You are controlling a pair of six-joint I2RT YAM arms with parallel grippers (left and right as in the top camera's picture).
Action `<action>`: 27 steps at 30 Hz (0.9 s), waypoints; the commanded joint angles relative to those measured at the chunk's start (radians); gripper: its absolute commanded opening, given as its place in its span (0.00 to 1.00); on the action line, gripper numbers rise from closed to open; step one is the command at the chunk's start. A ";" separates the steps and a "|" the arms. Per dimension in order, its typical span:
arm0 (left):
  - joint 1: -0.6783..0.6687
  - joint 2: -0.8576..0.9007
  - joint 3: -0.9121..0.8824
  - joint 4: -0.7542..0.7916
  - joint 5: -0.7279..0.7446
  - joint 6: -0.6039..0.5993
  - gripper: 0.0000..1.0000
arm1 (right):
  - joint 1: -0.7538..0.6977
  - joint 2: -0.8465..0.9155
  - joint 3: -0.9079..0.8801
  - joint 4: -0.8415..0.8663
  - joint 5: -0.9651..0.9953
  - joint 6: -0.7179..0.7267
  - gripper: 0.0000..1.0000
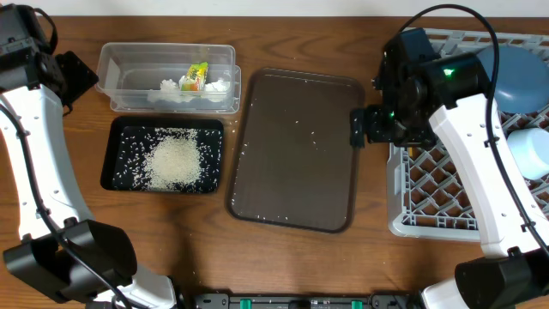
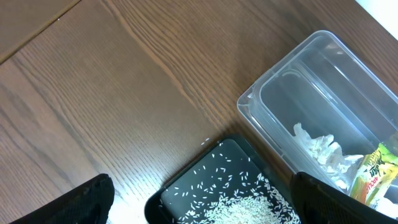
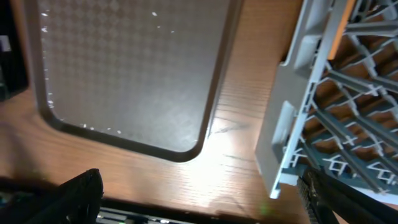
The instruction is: Sort waste into correct bins and load items into the dishwasher rack
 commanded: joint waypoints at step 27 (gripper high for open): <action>0.003 -0.003 0.003 -0.002 -0.012 -0.002 0.92 | 0.044 -0.114 -0.539 0.686 0.051 -0.221 0.99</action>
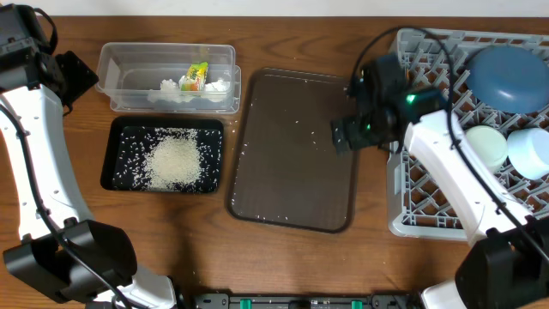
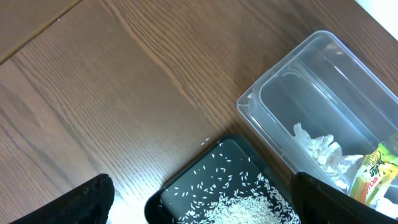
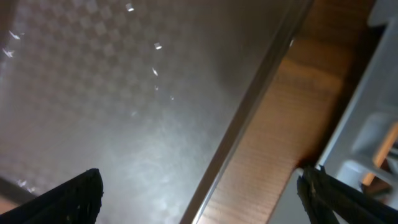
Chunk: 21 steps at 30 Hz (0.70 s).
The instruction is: Sort waste into correct bins and load items into the dishwasher rack
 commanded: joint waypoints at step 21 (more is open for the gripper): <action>0.003 -0.003 0.003 -0.002 -0.012 -0.002 0.93 | -0.070 -0.906 -0.995 0.718 0.005 -0.035 0.99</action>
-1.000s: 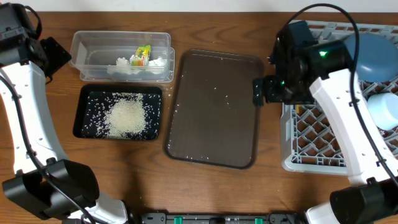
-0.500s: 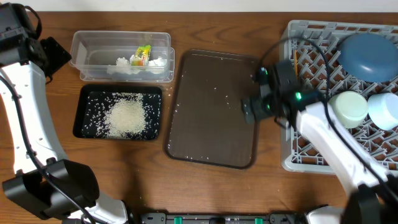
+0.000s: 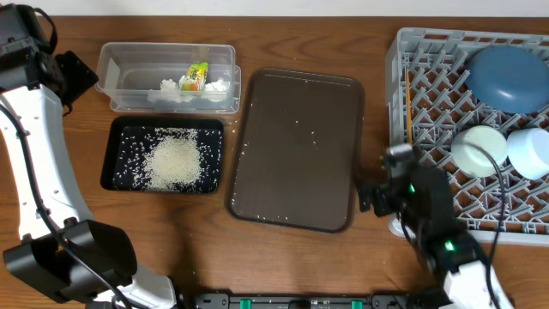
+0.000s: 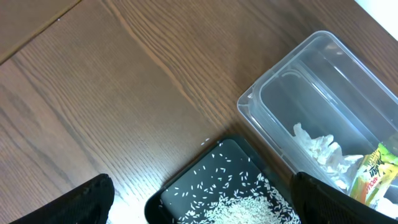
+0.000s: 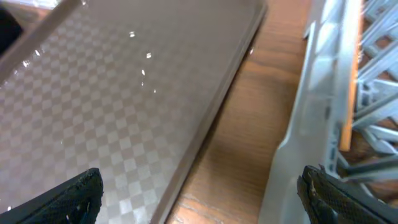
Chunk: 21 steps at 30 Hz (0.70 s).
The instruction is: Sort waste into correct bins and load items into the dishwasher rack
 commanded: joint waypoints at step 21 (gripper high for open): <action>0.003 -0.003 0.003 -0.002 -0.011 -0.002 0.93 | -0.111 -0.716 -0.346 0.053 -0.010 -0.066 0.99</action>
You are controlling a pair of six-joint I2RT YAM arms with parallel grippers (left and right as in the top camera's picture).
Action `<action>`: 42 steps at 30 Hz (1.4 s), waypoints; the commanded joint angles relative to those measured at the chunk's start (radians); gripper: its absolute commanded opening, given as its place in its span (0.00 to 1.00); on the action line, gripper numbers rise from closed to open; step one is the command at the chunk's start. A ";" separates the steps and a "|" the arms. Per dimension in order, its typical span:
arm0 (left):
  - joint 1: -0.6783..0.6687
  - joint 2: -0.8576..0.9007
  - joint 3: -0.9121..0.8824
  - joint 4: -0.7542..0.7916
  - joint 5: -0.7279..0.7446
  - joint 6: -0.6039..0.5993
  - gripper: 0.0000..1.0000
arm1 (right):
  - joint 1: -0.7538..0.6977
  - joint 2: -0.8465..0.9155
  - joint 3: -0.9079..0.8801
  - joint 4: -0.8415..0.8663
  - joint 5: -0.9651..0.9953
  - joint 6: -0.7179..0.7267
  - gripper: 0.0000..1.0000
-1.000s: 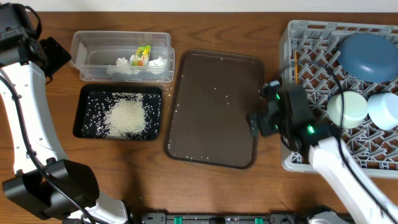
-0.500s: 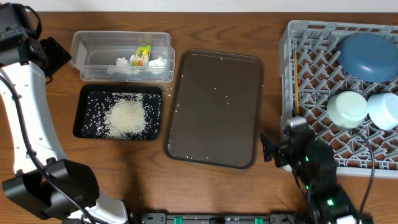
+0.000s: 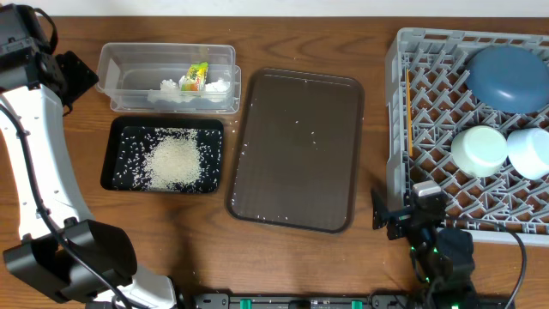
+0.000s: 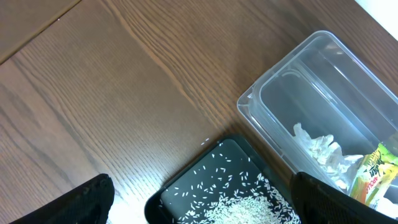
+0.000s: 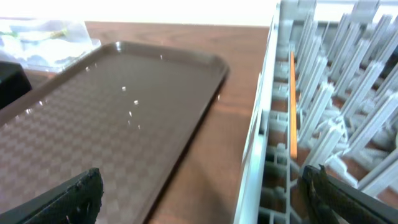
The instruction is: Sort waste into correct bins and load items into the dishwasher rack
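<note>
A clear bin point(image 3: 111, 60) holds white tissues point(image 3: 169, 87) and a yellow-green packet point(image 3: 198, 76). Below it, a black tray point(image 3: 110, 154) carries loose rice point(image 3: 176, 160). The brown serving tray point(image 3: 296, 163) bears only a few grains. At right, the grey rack point(image 3: 429, 163) holds a blue bowl point(image 3: 508, 73), two white cups point(image 3: 477, 150) and an orange stick point(image 5: 291, 106). My left gripper point(image 4: 202, 202) is open high over the black tray's far corner. My right gripper point(image 5: 205, 199) is open and empty, low between the brown tray and the rack's front corner.
Bare wooden table point(image 3: 360, 249) lies in front of the trays. The rack's left wall point(image 5: 261, 130) rises close to my right gripper. The left arm point(image 3: 39, 146) runs down the table's left side.
My right gripper has drawn back toward the table's front edge and now looks level across the brown tray and rack. The left gripper has not moved.
My right gripper first stood open between the brown tray and the rack's left wall. Then it was over the tray's right rim, then near the tray's front right corner, and now low at the front edge. It held nothing throughout. The left arm stayed still.
</note>
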 commanded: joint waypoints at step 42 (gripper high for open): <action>0.003 -0.003 0.003 -0.003 -0.012 -0.002 0.93 | -0.097 -0.175 -0.038 0.074 0.027 -0.148 0.99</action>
